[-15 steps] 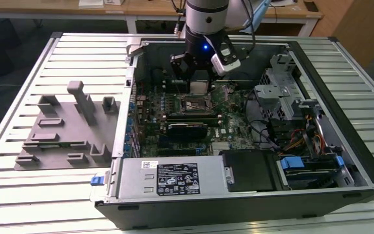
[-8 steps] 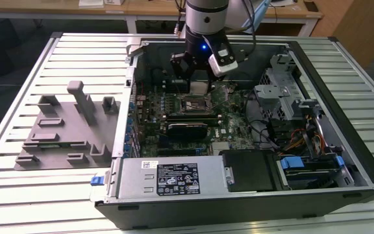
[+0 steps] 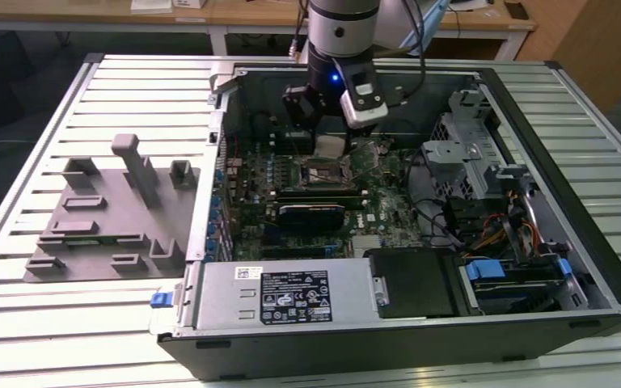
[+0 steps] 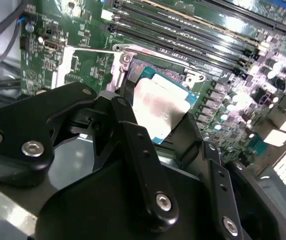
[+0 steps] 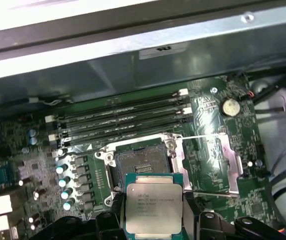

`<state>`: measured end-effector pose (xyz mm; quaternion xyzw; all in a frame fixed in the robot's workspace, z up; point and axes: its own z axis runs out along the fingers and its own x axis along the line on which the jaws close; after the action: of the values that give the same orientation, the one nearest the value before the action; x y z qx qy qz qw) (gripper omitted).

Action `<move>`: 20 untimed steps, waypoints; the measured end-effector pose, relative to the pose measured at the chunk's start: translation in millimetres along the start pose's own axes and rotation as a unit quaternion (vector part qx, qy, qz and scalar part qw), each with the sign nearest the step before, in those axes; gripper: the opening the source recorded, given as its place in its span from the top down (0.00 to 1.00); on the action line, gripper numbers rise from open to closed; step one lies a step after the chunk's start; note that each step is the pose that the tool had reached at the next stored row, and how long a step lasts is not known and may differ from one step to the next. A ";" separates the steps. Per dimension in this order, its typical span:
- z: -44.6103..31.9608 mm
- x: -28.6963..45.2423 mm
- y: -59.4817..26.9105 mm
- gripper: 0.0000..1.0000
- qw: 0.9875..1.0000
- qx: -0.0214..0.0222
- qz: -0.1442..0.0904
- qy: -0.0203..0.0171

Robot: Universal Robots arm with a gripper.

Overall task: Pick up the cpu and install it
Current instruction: 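Place the cpu into insertion slot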

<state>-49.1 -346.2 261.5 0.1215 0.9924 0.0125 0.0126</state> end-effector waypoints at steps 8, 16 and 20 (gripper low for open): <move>0.0 0.0 0.0 0.45 0.999 0.003 0.054 -0.002; 0.0 0.0 0.0 0.45 0.994 0.005 0.106 -0.004; 0.0 0.0 0.0 0.45 0.991 0.005 0.131 -0.004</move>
<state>-49.1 -346.3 261.5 0.2506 0.9680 0.0083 0.0144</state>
